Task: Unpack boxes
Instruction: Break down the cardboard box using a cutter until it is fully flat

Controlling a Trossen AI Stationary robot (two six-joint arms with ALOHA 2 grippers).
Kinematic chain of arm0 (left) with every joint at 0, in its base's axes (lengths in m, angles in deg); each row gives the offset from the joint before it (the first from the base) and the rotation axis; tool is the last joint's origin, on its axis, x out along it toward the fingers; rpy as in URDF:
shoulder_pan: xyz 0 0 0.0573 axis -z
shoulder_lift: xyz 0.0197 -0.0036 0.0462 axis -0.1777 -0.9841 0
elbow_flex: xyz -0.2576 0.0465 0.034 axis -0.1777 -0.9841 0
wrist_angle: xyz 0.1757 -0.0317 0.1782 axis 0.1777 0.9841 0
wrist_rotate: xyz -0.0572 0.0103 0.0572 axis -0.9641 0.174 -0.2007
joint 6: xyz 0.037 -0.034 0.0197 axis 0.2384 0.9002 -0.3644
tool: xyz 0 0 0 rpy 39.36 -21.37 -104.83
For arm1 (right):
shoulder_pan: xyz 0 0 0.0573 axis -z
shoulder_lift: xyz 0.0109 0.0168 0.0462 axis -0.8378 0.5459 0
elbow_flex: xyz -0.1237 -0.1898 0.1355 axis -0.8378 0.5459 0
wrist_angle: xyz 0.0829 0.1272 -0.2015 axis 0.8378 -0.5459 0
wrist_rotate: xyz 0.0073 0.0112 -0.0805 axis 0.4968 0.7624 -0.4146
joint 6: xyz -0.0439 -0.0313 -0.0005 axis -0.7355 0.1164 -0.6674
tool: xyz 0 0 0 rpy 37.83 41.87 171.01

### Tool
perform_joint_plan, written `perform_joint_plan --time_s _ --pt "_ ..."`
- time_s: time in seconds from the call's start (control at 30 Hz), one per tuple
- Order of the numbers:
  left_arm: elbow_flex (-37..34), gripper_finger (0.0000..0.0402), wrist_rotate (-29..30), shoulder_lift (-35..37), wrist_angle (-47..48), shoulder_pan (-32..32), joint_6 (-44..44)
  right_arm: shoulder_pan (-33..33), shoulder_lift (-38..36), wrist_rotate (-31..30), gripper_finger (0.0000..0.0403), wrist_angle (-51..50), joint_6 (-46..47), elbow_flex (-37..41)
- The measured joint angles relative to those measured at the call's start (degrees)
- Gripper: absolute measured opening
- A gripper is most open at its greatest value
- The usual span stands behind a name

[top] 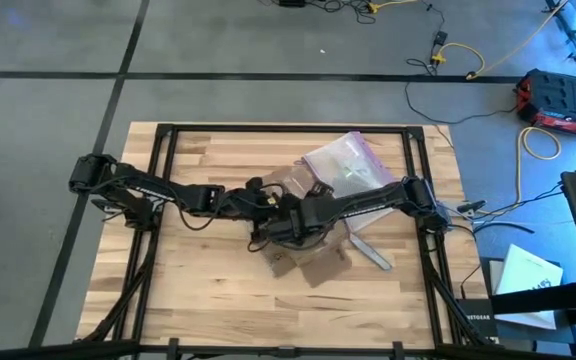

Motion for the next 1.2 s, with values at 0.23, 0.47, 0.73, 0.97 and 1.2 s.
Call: perform_joint_plan --time_s 0.23,0.47,0.73,0.97,1.2 --pt "-0.04 0.0000 -0.16 0.01 -0.04 0.02 -1.35 0.02 -0.52 -4.89 0.0174 -4.91 1.19 -2.98" --pt "-0.09 0.0000 -0.20 0.02 -0.02 0.04 -1.23 0.56 -0.61 -8.06 0.0174 -4.92 -1.68 -5.72" --pt "-0.11 0.0000 -0.02 0.00 0.16 0.02 -0.74 2.19 -0.94 -9.97 0.0174 -4.42 -5.77 -5.41" --pt "-0.13 0.0000 -0.08 0.02 0.42 0.11 0.37 3.14 -3.84 -11.93 0.0174 -4.42 -6.12 -5.31" --pt "-0.15 0.0000 -0.18 0.00 0.64 0.35 0.67 5.15 -7.16 -16.23 0.0174 -4.79 -6.09 -3.42"
